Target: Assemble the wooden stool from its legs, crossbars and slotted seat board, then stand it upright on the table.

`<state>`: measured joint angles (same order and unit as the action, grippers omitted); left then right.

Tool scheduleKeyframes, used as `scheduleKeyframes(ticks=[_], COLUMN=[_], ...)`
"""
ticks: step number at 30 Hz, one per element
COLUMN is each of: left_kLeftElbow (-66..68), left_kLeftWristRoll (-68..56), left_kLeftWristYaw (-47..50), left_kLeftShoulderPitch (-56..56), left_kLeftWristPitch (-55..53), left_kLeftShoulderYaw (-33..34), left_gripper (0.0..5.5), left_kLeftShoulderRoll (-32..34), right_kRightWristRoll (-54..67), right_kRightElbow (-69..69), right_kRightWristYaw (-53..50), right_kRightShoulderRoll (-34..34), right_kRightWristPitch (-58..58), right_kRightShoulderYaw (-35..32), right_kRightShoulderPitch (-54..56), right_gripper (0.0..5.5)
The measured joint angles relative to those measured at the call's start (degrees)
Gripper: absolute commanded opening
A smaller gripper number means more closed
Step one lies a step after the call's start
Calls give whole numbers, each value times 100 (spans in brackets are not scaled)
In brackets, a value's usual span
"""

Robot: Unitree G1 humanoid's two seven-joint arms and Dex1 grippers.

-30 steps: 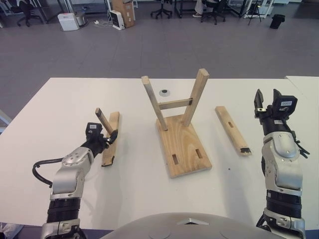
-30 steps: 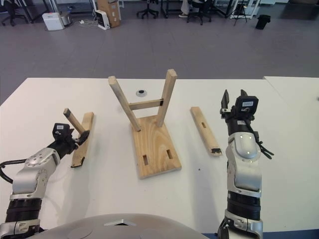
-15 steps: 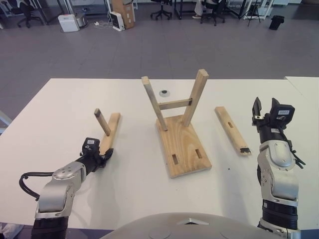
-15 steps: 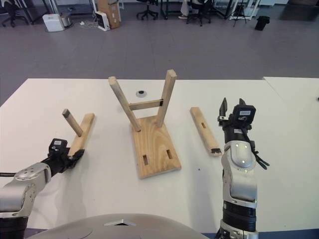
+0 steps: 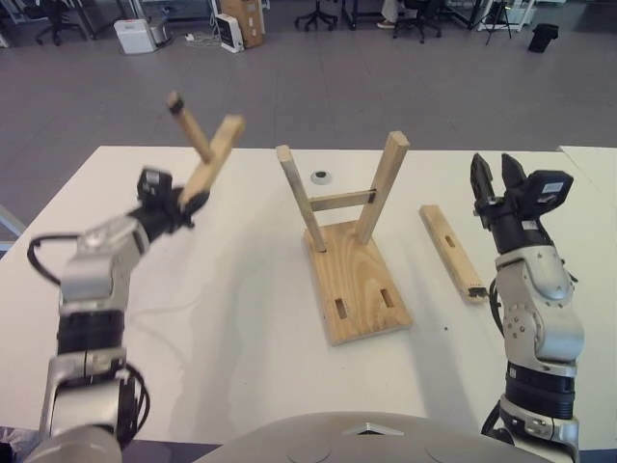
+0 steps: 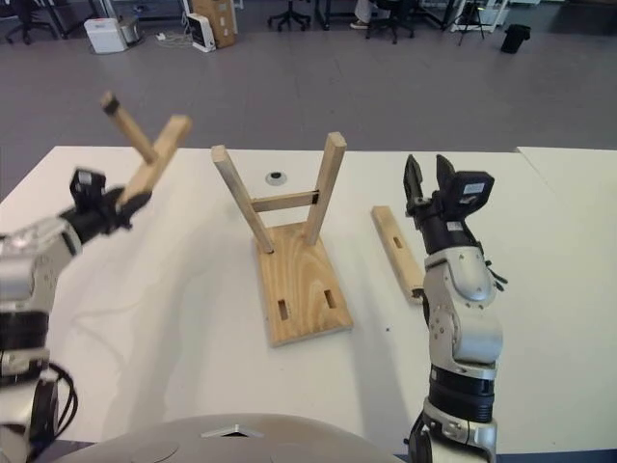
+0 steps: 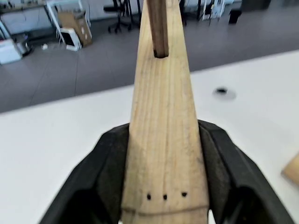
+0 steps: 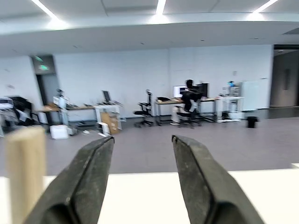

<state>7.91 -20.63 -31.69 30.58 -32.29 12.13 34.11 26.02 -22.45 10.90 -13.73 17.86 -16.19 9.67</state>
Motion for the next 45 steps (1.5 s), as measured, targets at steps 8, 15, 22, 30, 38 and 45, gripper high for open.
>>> scheduleKeyframes(ticks=[8, 15, 22, 30, 38, 45], left_kLeftElbow=[-36, -534, -895, -1008, -1030, -1660], left_kLeftWristRoll=[-2234, -2960, -3122, -3738, -3993, -3960], left_kLeftWristYaw=[-1292, -2367, -2656, -2626, -2214, -2182], left_kLeftShoulderPitch=[2904, 2486, 2042, 1887, 1750, -176], left_kLeftWristPitch=[-1376, -2382, -2629, -3052, -3137, -2972], left_kLeftShoulderYaw=[161, -381, -675, -527, -321, 85], left_gripper=[203, 203, 203, 203, 284, 289], left_kLeftShoulderRoll=[-520, -504, -452, -484, -605, -89], right_kRightWristRoll=[3861, 6409, 6414, 7301, 7542, 5476], right_kRightElbow=[474, 1055, 1298, 1339, 1204, 378], right_kRightWristYaw=[907, 347, 140, 774, -178, 2598], right_kRightShoulderRoll=[-900, -1048, -1061, -1215, -1397, -2707], right_kRightWristPitch=[2008, 2710, 2745, 3257, 3089, 3198], right_kRightShoulderYaw=[-518, -725, -517, -510, -250, -79], right_kRightShoulderPitch=[2486, 3243, 3243, 2790, 3284, 1377], right_gripper=[423, 423, 359, 227, 208, 204])
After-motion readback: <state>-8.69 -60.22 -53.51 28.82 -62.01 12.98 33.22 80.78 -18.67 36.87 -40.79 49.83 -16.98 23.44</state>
